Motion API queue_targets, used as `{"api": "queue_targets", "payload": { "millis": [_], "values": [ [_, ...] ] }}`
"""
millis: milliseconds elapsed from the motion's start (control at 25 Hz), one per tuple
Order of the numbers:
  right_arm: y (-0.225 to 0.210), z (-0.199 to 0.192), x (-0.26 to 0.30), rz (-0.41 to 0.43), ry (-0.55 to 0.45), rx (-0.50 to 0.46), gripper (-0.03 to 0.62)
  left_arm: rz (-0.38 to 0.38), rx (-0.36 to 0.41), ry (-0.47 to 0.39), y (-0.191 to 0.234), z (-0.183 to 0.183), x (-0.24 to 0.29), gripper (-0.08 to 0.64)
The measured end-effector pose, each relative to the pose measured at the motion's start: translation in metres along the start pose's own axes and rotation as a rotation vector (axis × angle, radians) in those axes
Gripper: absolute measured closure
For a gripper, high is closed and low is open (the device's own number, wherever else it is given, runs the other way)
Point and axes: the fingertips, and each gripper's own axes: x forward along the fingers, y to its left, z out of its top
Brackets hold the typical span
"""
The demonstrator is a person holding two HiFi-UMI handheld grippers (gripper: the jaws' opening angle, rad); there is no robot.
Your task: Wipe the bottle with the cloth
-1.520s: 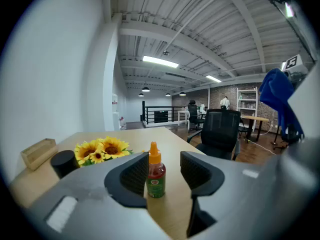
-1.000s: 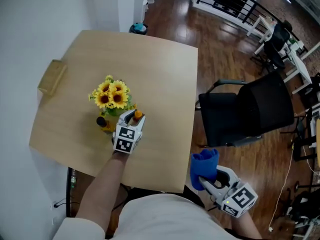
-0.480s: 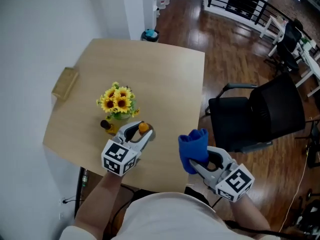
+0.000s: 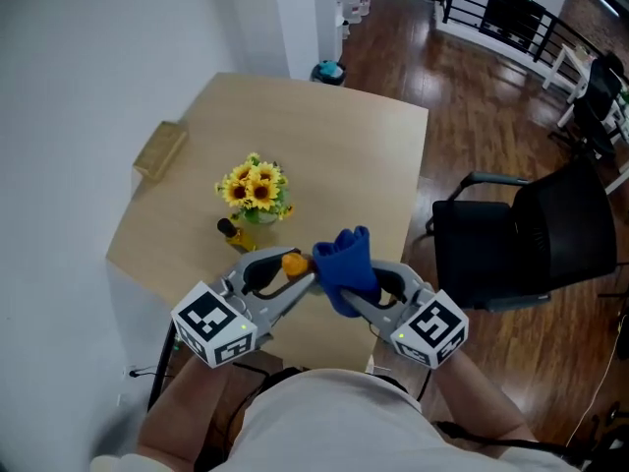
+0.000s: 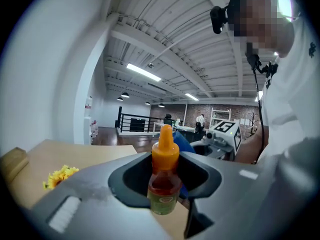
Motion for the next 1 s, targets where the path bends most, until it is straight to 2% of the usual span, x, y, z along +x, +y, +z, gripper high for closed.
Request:
{"api": "queue_targets", "payload": {
  "millis": [200, 280, 360, 520, 600, 680, 880, 1000],
  "values": [
    [-0.004, -0.068, -0.003, -0.003, 0.123, 0.055, 0.434, 0.033, -0.031, -0.009, -0.009, 0.007, -0.013, 0.399],
    [-0.002, -0.085, -0.013, -0.014, 0.143, 0.072, 0.436, 0.044, -0.032, -0.006, -0.016, 0.004, -0.012, 0.399],
    [0.003, -0.075, -0.026, -0.013, 0.109, 0.059, 0.434, 0.051, -0.02, -0.004, -0.019, 0.003, -0.008, 0.399],
    [0.044, -0.009, -0.049, 0.05, -0.032, -0.036, 0.434, 0.058, -0.028, 0.014, -0.023, 0.001, -0.005, 0.399],
    [0.066, 0.011, -0.052, 0.083, -0.044, -0.097, 0.434, 0.057, -0.038, 0.015, -0.026, 0.001, -0.004, 0.399],
    [0.076, 0.011, -0.047, 0.099, -0.023, -0.109, 0.436, 0.053, -0.042, 0.008, -0.028, 0.005, -0.002, 0.399],
    [0.06, -0.046, -0.028, 0.06, 0.054, -0.027, 0.434, 0.032, -0.037, -0.021, -0.03, 0.022, 0.002, 0.399],
    [0.042, -0.09, -0.03, 0.038, 0.15, 0.008, 0.434, 0.037, -0.033, -0.039, -0.034, 0.03, 0.0, 0.399]
  ]
}}
